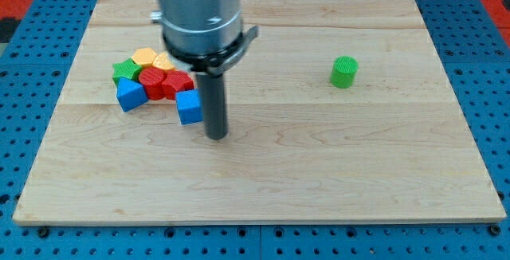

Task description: Move the blue cube between the red star and blue triangle

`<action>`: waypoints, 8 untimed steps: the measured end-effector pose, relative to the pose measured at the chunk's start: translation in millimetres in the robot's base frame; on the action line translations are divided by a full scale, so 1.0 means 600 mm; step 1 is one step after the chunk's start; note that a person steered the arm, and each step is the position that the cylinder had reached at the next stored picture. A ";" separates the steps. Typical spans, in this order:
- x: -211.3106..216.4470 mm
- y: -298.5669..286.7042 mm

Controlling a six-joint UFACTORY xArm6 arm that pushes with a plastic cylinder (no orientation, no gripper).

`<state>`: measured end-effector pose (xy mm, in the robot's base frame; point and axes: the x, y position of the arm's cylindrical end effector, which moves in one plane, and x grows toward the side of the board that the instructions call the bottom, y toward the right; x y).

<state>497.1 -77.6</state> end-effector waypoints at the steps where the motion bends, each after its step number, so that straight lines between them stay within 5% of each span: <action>1: 0.009 -0.107; 3: -0.019 0.098; 5: -0.067 -0.030; 8: 0.012 -0.173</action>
<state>504.3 -181.1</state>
